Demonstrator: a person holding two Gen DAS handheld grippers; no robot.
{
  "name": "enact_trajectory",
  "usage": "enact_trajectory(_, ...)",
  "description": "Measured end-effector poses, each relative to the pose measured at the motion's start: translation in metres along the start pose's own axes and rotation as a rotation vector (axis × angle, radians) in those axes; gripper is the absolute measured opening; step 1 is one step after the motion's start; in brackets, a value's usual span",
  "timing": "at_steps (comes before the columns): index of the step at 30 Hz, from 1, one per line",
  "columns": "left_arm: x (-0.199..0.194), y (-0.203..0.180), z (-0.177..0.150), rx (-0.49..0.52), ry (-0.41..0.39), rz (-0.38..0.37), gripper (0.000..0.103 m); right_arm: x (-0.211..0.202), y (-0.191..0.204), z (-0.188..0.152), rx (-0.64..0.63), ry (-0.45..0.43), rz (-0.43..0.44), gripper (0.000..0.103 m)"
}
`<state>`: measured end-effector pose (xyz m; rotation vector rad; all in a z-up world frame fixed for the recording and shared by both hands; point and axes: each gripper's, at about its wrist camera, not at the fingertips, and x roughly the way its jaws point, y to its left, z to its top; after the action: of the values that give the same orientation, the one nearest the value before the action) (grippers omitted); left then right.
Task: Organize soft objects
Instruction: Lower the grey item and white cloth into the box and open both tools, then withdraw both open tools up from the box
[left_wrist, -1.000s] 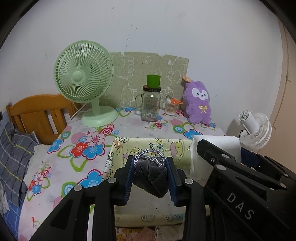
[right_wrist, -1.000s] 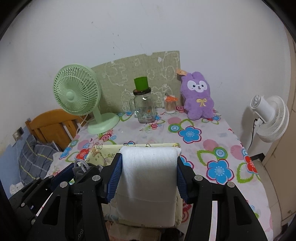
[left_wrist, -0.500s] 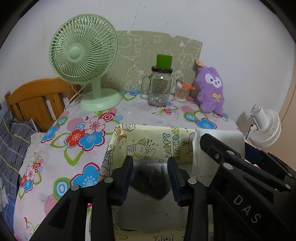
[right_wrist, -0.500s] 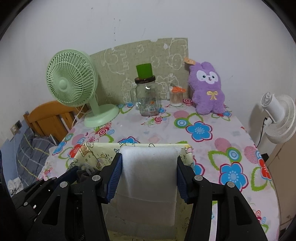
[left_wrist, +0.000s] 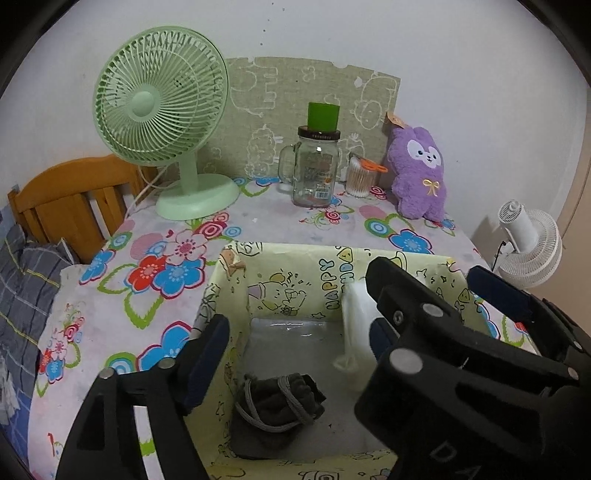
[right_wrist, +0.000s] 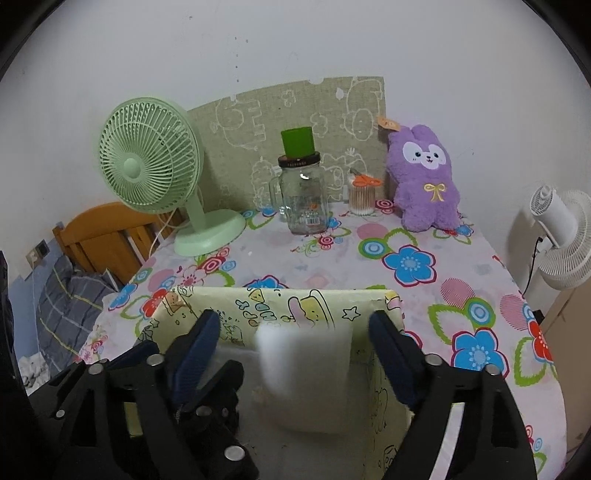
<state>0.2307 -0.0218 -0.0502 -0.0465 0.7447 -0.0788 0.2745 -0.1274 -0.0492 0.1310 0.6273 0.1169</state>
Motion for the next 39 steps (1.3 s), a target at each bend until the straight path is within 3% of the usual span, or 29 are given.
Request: enact_trajectory(39, -0.119, -0.026, -0.028, 0.053, -0.171, -0.018, 0.096, -0.137, 0.004, -0.017, -0.01, -0.152, -0.053, 0.096)
